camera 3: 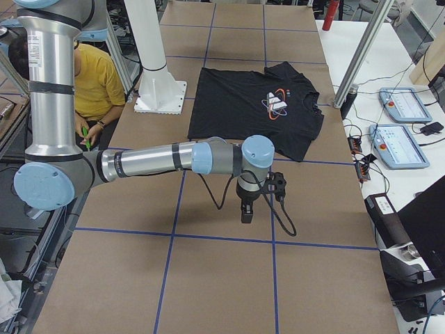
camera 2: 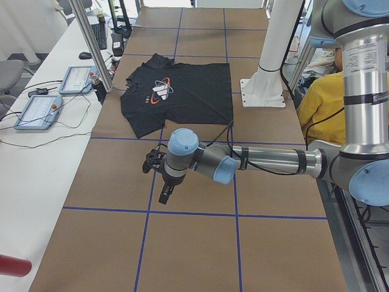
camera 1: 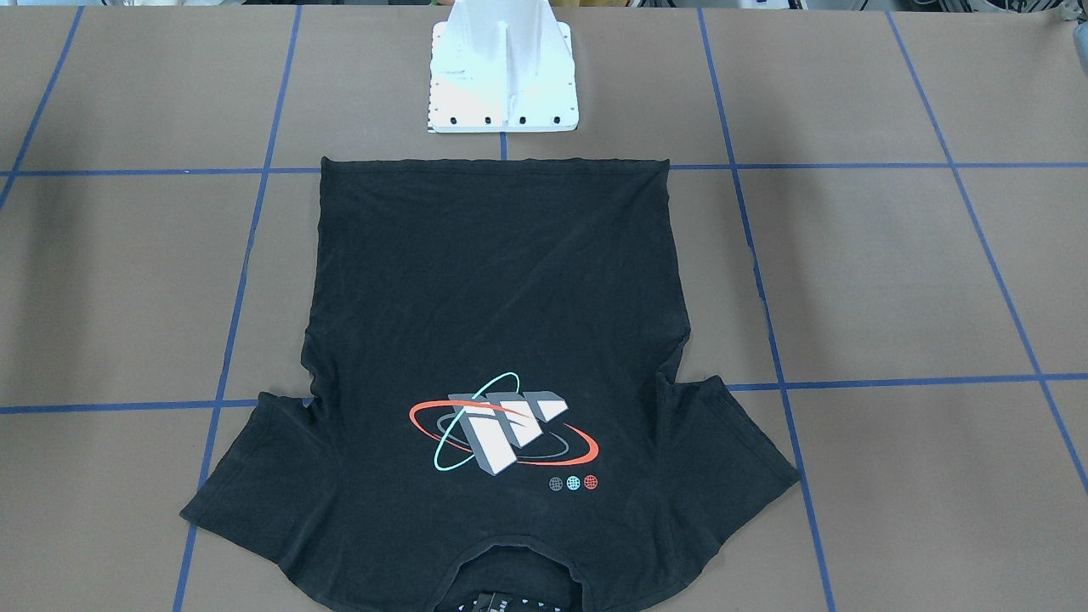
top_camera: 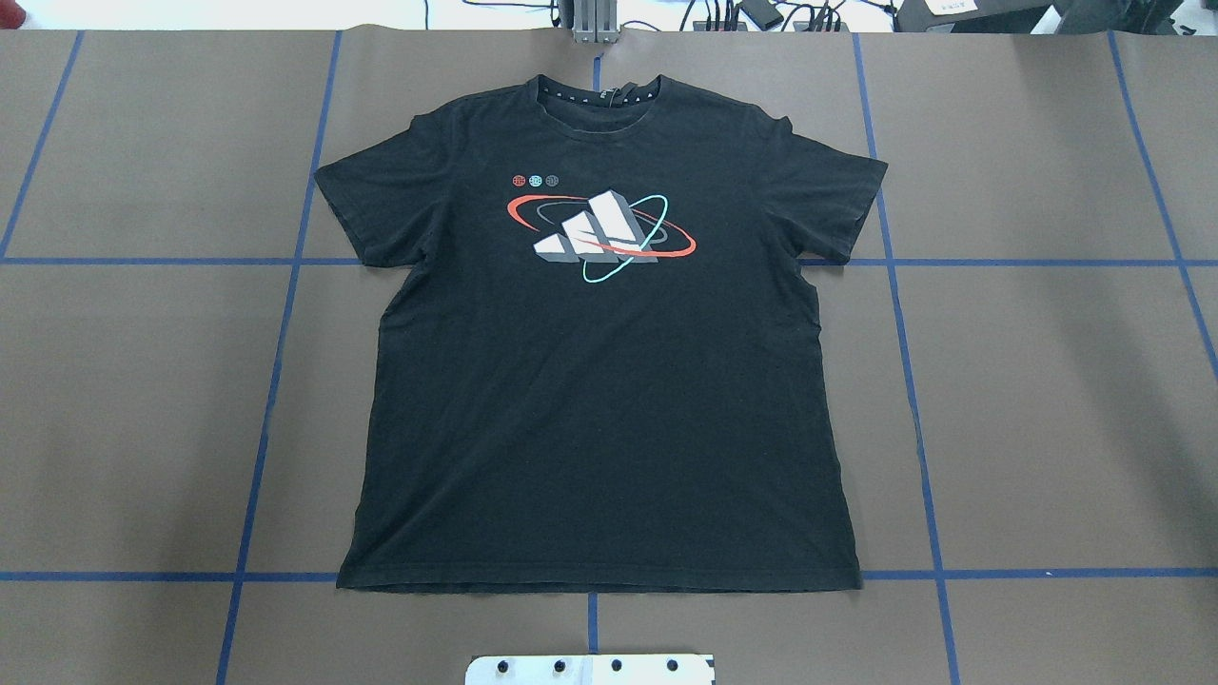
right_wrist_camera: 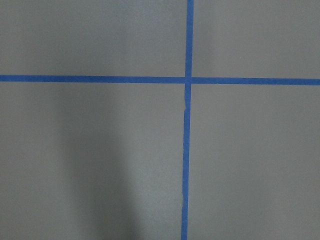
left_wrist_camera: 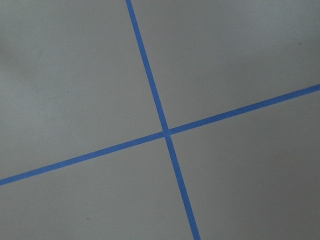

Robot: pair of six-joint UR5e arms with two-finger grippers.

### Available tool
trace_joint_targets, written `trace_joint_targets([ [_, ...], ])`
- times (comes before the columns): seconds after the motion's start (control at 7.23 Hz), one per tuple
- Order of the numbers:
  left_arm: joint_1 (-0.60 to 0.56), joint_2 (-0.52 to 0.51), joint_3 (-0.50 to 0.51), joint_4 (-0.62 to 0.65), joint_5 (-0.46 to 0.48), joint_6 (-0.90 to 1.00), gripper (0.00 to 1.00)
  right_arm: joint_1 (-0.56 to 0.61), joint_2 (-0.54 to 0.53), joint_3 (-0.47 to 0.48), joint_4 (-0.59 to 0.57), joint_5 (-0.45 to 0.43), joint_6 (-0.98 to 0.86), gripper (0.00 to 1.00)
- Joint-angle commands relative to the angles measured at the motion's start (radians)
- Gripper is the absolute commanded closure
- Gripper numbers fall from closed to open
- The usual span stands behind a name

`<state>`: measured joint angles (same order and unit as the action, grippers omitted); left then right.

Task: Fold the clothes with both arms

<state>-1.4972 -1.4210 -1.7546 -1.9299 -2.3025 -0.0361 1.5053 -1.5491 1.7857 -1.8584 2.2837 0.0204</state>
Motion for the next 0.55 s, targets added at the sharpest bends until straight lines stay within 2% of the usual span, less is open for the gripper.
trace_joint_targets([
  [0.0, -0.003, 0.014, -0.023, -0.01, -0.044, -0.004, 0.0, -0.003, 0.008, -0.003, -0.03, -0.01, 0.0, 0.0],
  [0.41, -0.002, 0.039, -0.071, -0.008, -0.041, -0.002, 0.0, -0.003, 0.009, -0.003, -0.027, 0.003, 0.003, 0.0],
])
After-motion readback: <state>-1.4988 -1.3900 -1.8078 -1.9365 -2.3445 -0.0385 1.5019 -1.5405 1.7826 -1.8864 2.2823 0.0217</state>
